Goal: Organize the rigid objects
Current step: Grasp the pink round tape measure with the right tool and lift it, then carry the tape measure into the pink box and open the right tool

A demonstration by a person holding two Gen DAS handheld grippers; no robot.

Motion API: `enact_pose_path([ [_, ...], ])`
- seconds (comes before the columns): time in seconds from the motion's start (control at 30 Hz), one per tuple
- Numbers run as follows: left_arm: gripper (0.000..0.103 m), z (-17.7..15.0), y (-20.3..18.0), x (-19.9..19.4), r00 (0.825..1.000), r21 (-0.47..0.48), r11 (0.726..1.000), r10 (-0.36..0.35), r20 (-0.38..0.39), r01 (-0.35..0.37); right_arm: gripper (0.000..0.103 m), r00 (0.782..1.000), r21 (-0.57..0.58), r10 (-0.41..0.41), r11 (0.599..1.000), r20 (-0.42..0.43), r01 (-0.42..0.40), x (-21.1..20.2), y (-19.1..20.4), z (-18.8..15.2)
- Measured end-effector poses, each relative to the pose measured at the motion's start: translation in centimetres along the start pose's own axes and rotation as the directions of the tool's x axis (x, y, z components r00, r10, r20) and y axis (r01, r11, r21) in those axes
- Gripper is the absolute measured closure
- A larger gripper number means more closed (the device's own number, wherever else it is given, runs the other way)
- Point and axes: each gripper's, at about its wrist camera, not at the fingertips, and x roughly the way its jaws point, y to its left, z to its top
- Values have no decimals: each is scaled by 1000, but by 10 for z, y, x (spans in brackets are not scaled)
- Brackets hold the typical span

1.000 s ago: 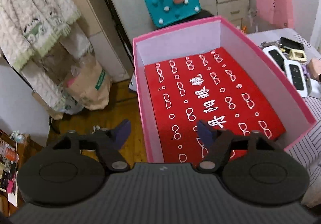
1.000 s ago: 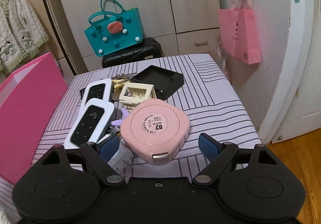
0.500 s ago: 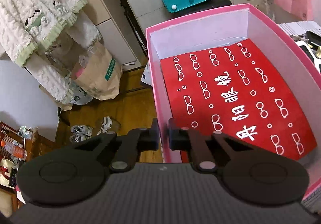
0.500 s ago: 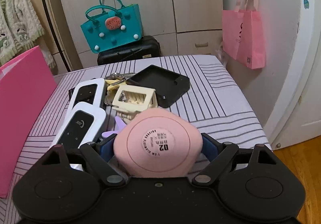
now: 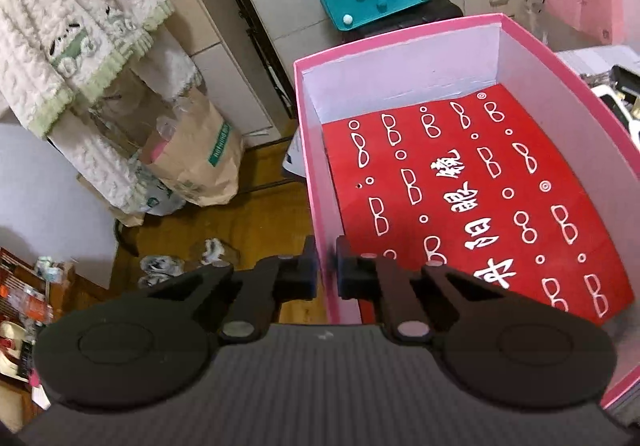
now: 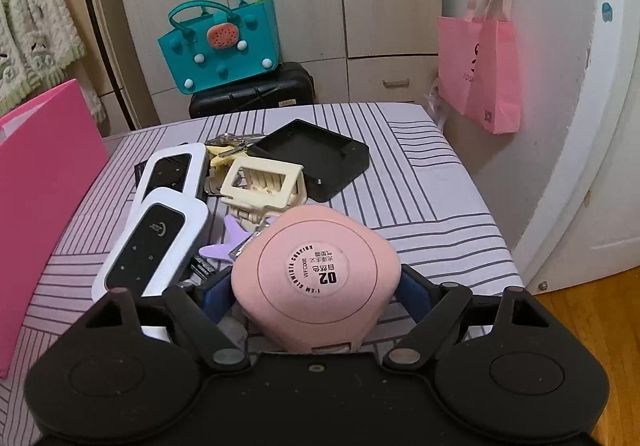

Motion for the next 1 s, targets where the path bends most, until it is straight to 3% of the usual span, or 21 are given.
enact_pose_path([
  [0.23,96,-2,-12,-5,1000,41,999,9,12,-10,16,999,29,36,999,-4,-36,-8,-8,2],
  [0.43,96,0,-20,-9,998,49,997,-55,16,54,16,998,15,55,998,25,-56,-26,-6,7],
  [0.63,96,-2,-25,-9,994,32,995,-91,53,89,16,985,-24,150,989,86,-148,-59,10,30],
  [0.77,96,3,-31,-7,992,37,993,-112,58,110,16,951,-82,289,956,110,-281,-80,32,51],
  [1.0,95,-2,-17,-9,984,-11,984,-175,47,175,16,860,-236,511,834,-11,-498,-93,112,97],
])
